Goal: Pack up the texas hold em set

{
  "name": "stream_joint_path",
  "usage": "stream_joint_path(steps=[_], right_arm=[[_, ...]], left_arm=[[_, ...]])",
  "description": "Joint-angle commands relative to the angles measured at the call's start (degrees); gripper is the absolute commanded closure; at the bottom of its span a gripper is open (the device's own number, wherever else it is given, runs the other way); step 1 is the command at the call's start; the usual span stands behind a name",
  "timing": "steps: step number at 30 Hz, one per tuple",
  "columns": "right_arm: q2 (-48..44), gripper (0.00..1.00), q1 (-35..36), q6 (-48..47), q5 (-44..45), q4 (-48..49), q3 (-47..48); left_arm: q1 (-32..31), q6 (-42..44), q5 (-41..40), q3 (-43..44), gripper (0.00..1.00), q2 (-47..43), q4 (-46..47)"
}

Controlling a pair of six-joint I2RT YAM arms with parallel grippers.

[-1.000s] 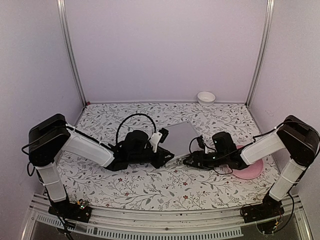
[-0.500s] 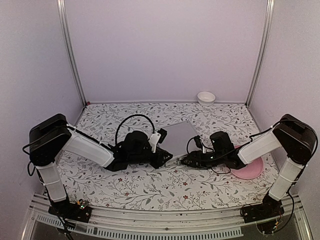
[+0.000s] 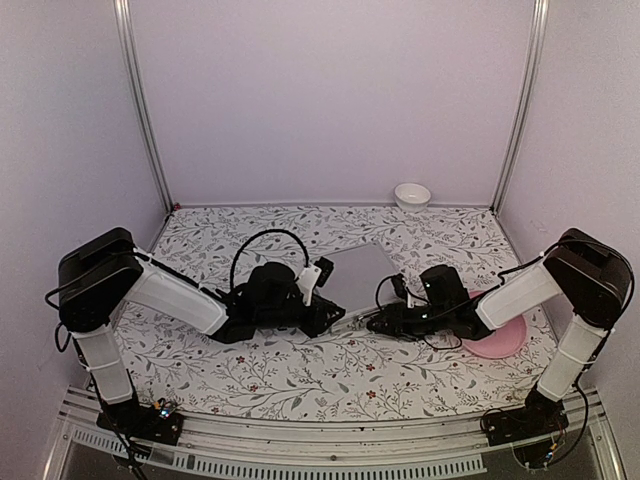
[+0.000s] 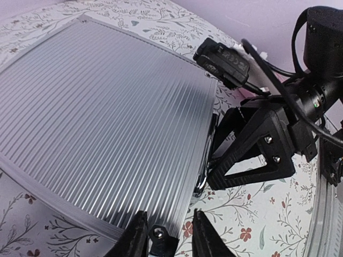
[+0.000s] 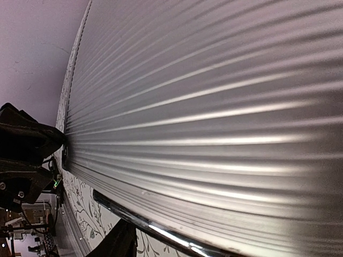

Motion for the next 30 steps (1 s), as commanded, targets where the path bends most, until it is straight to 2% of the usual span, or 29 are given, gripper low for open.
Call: stream_joint_path(steps=[1,12,14,16,17,26,30], right_arm=[[-1.3,0.52,0.3,3.0,-0.7,-0.5,-1.2],[-2.0,0.73,0.3,8.1,-2.6,0.6,-1.5],[-2.4,0.8,0.3,8.8,-2.7,0.6,-1.5],[-2.4,0.9,0.1,9.8,-3.2,0.5,-1.2],[-2.4,0.92,0.1,10.4,-3.8,0.7,-1.1],[-3.3,0.91,0.0,12.1,-4.5,1.3,-0.3],[-1.9,0.84,0.0,13.4,-5.8,3.6,-0.1]], left_arm=[[0.5,-0.6,-0.3,-1.4,0.71,0.3,0.5],[0.6,-0.8,-0.3,-2.2,0.71,-0.2,1.1],[0.6,-0.8,-0.3,-2.3,0.71,-0.3,1.2],[0.6,-0.8,-0.3,-2.3,0.71,-0.3,1.2],[0.6,-0.8,-0.2,-2.3,0.71,-0.3,1.3],[0.6,-0.8,-0.1,-2.2,0.71,0.6,1.7],[0.6,-0.8,0.0,-2.2,0.71,0.5,1.6]])
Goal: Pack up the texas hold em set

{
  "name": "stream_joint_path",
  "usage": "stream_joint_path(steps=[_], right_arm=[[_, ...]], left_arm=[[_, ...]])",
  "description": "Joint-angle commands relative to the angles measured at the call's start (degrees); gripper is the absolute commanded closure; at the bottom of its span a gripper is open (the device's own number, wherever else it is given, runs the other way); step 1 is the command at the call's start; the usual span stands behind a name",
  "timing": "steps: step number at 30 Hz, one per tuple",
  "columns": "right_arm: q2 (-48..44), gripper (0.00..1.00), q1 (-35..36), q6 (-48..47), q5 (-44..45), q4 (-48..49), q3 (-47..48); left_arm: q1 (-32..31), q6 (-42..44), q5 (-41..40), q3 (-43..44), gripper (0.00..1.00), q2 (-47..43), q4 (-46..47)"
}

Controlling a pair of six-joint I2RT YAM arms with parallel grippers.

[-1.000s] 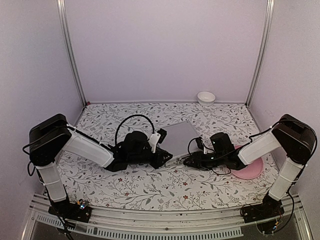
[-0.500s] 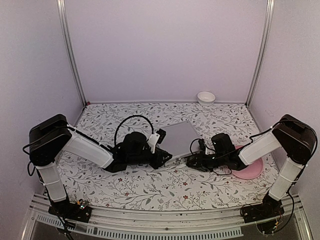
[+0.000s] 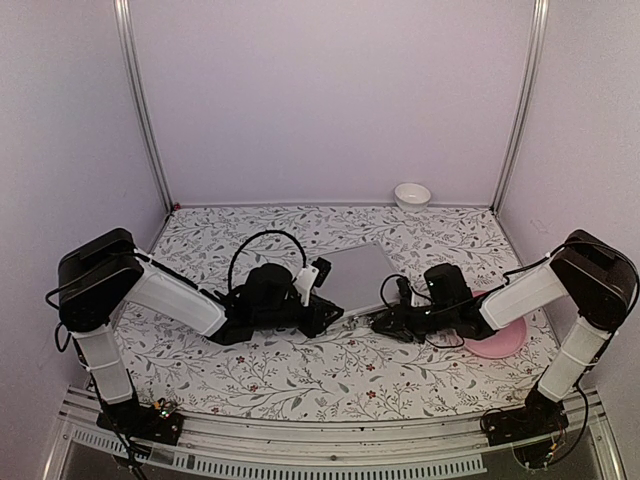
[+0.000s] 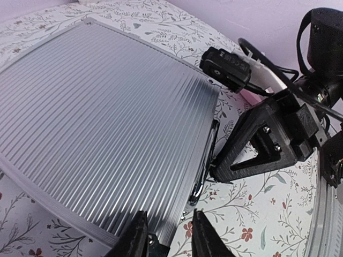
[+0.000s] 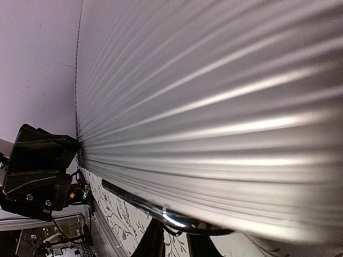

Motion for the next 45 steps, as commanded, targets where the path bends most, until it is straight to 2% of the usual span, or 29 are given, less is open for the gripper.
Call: stream_joint_path(steps=[1,3,8,25,45], right_arm=[[0.1,0.82,0.2,1.7,-3.7,5.0,0.8],[0.2,0.76,0.2,2.4,-3.7,6.0,0.7],[0.3,0.74,0.2,3.6,-3.4,8.2,0.1],[2.7,0.74,0.2,5.5,-1.2,15.1,-0.9],[-3.1,0.73,0.2,5.3,0.1,14.8,-5.3]], left_arm=[[0.4,-0.4,0.1,-1.0,0.71,0.4,-0.6],[0.4,-0.3,0.0,-1.1,0.71,0.3,-0.6],[0.4,-0.4,0.1,-1.0,0.71,0.5,-0.6],[0.4,-0.5,0.3,-1.3,0.71,0.5,-0.5],[0.4,-0.7,0.1,-1.5,0.71,-0.2,-0.2]])
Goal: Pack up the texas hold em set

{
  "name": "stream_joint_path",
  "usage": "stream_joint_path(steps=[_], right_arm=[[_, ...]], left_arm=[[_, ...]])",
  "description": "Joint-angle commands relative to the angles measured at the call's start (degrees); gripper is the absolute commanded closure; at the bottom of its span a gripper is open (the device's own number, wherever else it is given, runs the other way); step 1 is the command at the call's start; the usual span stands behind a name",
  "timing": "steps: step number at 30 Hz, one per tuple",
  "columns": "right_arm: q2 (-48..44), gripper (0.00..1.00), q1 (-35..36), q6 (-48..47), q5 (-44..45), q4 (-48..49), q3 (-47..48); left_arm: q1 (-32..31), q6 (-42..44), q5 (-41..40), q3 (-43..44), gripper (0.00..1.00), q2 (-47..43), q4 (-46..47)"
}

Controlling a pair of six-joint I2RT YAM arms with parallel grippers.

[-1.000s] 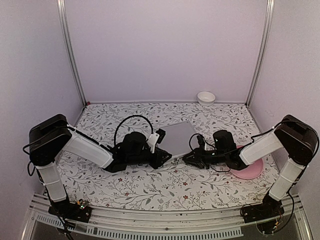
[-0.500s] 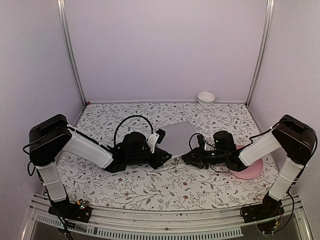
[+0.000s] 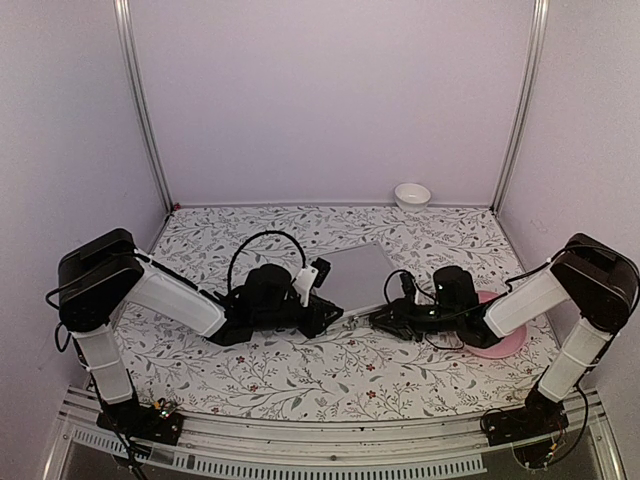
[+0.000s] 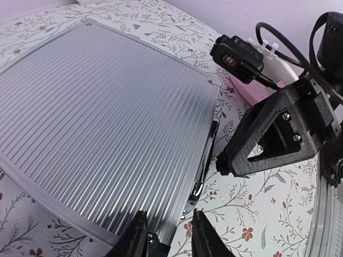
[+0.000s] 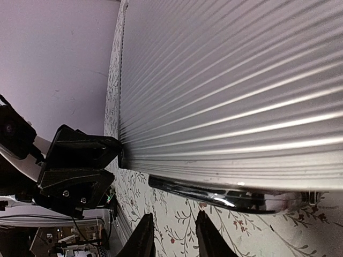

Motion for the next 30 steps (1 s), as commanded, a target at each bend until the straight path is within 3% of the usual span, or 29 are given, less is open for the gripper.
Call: stream_joint_path(steps=[1,8,13,21,30], right_arm=[[-3.0,0.73,0.1,0.1,1.1,0.8,-1.2],[-5.2,0.76,0.2,-1.2,1.8,-5.0,-2.1],[-4.5,0.83,0.7,-4.6,3.3,-12.0,0.7],[-1.6,0.93,1.0,-4.8,3.9,-13.7,3.2],[1.6,0.96,1.1,-5.3,4.4,-13.7,5.4]], left_arm=[[0.4,-0.7,0.2,-1.0,0.71,-0.2,-1.0],[0.4,-0.5,0.4,-0.8,0.71,-0.5,-1.1],[0.4,-0.3,0.4,-0.4,0.71,0.3,-1.0],[0.4,-0.3,0.5,0.1,0.71,1.0,-1.1],[0.4,-0.1,0.5,-0.3,0.71,0.8,-1.1]])
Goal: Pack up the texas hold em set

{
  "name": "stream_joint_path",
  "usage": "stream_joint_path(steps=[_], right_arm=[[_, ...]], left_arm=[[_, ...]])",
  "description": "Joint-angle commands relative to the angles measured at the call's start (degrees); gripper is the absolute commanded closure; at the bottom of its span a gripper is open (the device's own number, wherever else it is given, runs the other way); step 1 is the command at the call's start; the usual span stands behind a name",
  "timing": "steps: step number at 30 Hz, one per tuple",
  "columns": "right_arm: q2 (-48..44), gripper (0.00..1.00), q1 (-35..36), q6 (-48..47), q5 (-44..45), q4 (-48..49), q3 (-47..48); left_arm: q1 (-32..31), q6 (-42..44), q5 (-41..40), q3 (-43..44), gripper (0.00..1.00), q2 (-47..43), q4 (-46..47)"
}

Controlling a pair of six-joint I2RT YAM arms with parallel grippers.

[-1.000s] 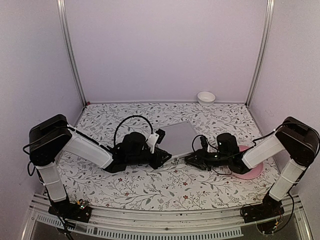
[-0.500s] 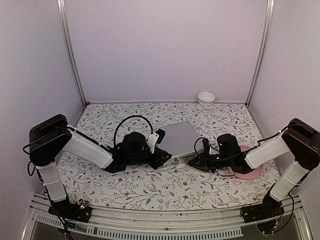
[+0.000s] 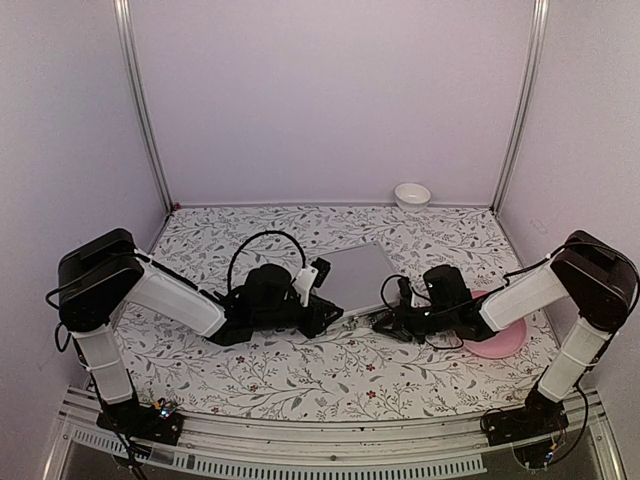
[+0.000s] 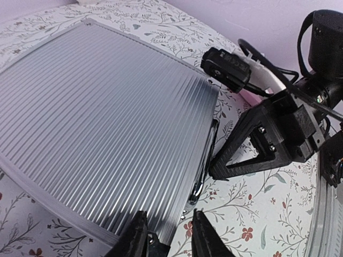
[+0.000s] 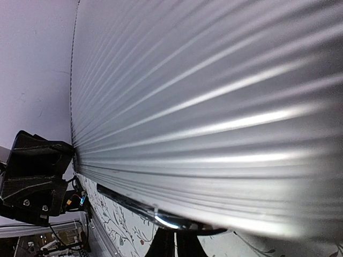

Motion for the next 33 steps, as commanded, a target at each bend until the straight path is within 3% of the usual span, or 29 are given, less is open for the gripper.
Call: stream_joint_path(steps=[1,17,28,33], right_arm=[[1.9,0.96,0.5,-0.9,1.1,-0.3,1.8],[3.6,0.96,0.6,-1.7,3.7,-0.8,2.6],[-8.5,0.95,1.6,-0.7,7.2,-6.4,-1.1],[-9.8,0.96,4.2,2.4,10.2,-7.2,-1.3]], left_arm=[[0.4,0.1,0.4,-0.4,0.71,0.8,-1.1],[0.4,0.0,0.3,-0.6,0.71,0.4,-1.2],[0.4,1.0,1.7,0.6,0.71,-2.4,-1.9],[1.3,4.4,2.7,0.9,0.7,-4.9,-2.9]])
